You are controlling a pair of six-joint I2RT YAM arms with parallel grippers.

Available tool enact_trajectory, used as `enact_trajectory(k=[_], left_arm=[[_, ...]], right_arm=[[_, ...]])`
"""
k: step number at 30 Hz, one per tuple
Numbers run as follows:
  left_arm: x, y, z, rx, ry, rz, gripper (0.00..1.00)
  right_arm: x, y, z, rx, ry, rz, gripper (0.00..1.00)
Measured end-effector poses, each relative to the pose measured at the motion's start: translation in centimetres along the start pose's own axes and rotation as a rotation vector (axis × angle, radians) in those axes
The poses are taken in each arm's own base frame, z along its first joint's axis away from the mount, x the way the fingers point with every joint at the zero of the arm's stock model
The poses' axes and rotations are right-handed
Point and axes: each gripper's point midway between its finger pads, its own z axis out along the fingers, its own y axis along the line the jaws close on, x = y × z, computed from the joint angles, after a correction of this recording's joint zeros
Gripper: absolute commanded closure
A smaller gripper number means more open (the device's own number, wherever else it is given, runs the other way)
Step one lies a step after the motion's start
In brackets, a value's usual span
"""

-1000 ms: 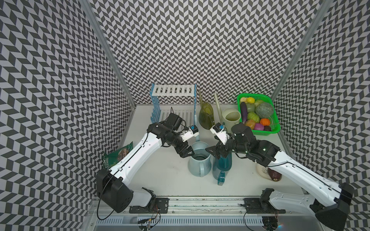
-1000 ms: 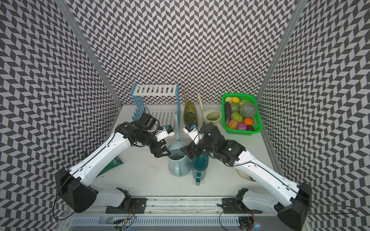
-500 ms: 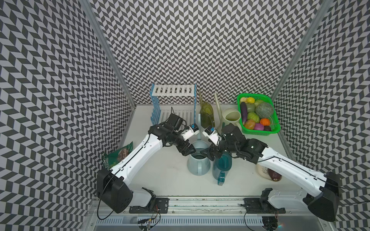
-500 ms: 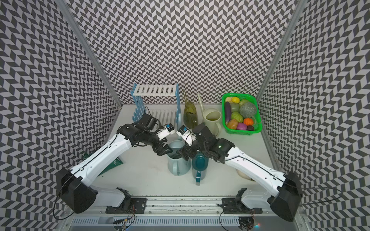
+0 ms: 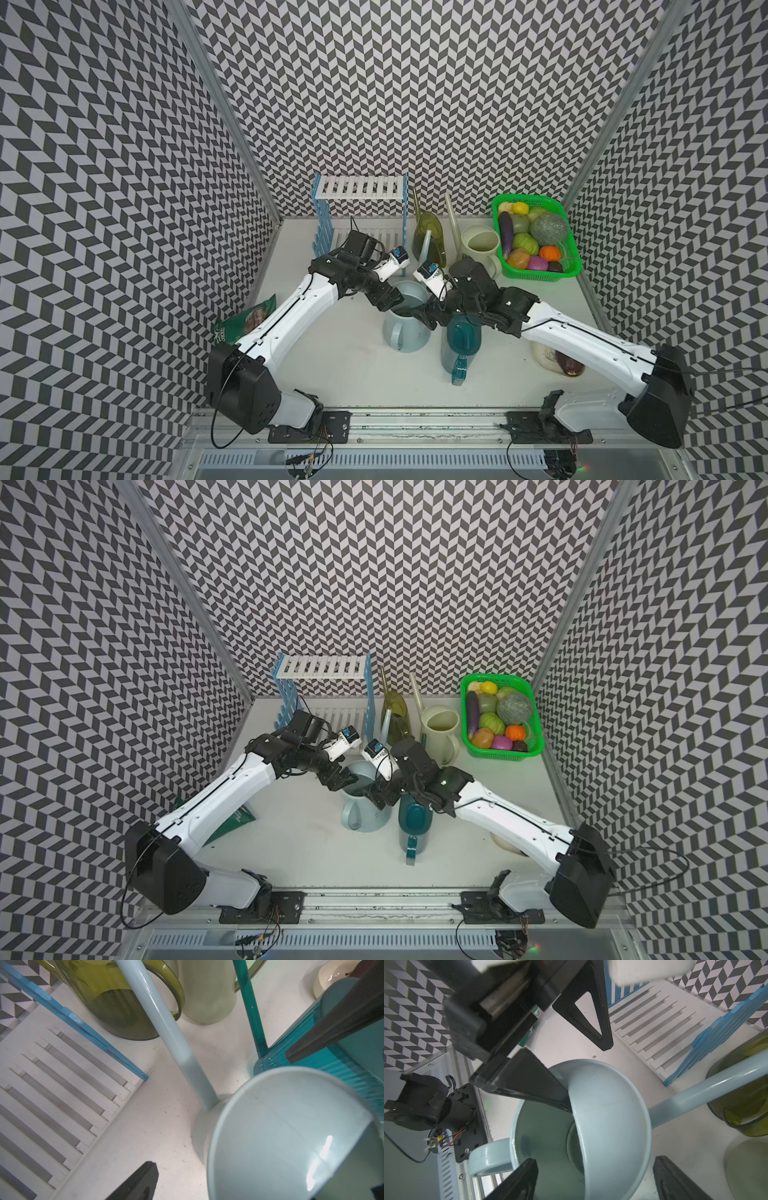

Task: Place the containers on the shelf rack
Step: Move the container to the center of the board.

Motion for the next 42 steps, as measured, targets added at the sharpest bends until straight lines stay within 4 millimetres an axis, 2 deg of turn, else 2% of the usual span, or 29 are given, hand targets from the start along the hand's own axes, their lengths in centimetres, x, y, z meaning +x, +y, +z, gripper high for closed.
enact_trajectory(k=[12, 19, 25, 29, 34, 38, 42], left_arm=[[-1.4, 4.7, 0.1, -0.080, -0.039, 0.036, 0.12], [-2.4, 5.6, 0.4, -0.088, -0.042, 0.082, 0.10], [-2.9, 5.5, -0.4, -0.085, -0.039, 0.109, 0.03], [-3.7, 5.0, -1.8, -0.076, -0.054, 0.120, 0.00], [-4.1, 3.4, -4.8, -0.065, -0.081, 0.136, 0.00], [-3.0, 0.6, -7.9, -0.054, -0.095, 0.182, 0.00], [-0.1, -2.5, -8.8, -0.034, -0.074, 0.215, 0.00]], right_arm=[[-2.4, -1.5, 1.5, 0.069, -0.072, 0.071, 0.13], [-2.5, -1.6, 1.8, 0.074, -0.070, 0.106, 0.12], [-3.2, -1.9, 0.9, 0.096, -0.102, 0.130, 0.02], [-5.0, -2.2, -1.5, 0.131, -0.204, 0.139, 0.00], [-6.4, -2.8, -4.9, 0.182, -0.330, 0.163, 0.00], [-6.9, -3.7, -7.5, 0.249, -0.406, 0.186, 0.00], [-7.3, -4.9, -9.2, 0.323, -0.458, 0.219, 0.00]])
